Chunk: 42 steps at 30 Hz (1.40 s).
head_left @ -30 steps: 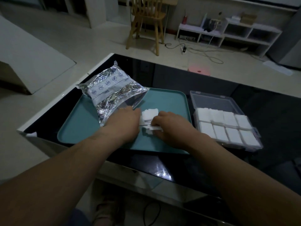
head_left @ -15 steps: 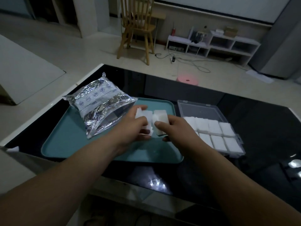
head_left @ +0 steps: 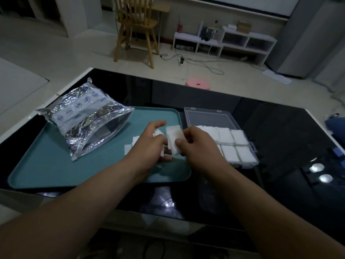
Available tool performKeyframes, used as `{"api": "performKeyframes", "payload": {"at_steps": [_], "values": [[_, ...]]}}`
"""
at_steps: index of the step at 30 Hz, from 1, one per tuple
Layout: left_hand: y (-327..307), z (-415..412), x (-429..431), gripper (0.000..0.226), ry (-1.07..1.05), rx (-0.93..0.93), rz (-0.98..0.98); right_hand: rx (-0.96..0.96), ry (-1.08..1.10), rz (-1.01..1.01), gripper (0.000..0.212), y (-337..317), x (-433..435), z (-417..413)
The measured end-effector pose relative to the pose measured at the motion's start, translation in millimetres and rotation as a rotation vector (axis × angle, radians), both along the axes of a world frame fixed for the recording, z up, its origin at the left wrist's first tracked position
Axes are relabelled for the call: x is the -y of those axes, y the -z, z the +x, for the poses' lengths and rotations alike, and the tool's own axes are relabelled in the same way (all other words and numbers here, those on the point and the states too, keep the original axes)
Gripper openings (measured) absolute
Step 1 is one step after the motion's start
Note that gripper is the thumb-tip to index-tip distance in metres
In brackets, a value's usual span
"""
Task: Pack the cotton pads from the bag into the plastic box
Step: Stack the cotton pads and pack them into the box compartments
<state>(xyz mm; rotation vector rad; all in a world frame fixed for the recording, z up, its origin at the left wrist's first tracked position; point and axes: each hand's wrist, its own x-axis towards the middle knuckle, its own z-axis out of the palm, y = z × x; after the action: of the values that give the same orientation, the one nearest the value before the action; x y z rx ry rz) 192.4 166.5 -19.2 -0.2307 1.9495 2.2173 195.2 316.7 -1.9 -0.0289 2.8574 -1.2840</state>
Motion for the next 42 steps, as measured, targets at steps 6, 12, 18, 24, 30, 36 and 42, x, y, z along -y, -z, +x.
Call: {"api": "performKeyframes", "payload": {"at_steps": [6, 12, 18, 24, 30, 36, 42], "values": [[-4.8, 0.9, -0.4, 0.011, 0.048, 0.034, 0.063, 0.096, -0.021, -0.168, 0.012, -9.3, -19.5, 2.4], [0.1, -3.2, 2.1, 0.012, -0.027, -0.022, 0.004, 0.091, 0.070, -0.111, 0.018, -10.7, -26.0, 1.7], [0.7, -3.2, 0.4, 0.011, -0.018, -0.004, 0.003, 0.177, 0.110, -0.455, 0.022, -7.8, -20.3, -0.8], [-5.4, -0.3, -6.5, 0.008, 0.051, -0.011, 0.054, 0.151, 0.132, -0.399, 0.016, -1.6, -16.2, -4.4], [-13.2, -12.7, -9.0, 0.031, 0.049, 0.131, 0.325, 0.002, 0.407, -0.459, 0.016, -31.1, -90.9, -13.0], [-15.3, -17.3, -13.2, 0.036, 0.010, 0.156, 0.413, 0.115, 0.427, -0.250, 0.022, -9.8, -110.1, 0.4], [-15.8, -14.7, -22.7, 0.017, 0.024, 0.211, 0.347, 0.152, 0.275, -0.039, 0.007, -1.0, -110.3, -6.0]]}}
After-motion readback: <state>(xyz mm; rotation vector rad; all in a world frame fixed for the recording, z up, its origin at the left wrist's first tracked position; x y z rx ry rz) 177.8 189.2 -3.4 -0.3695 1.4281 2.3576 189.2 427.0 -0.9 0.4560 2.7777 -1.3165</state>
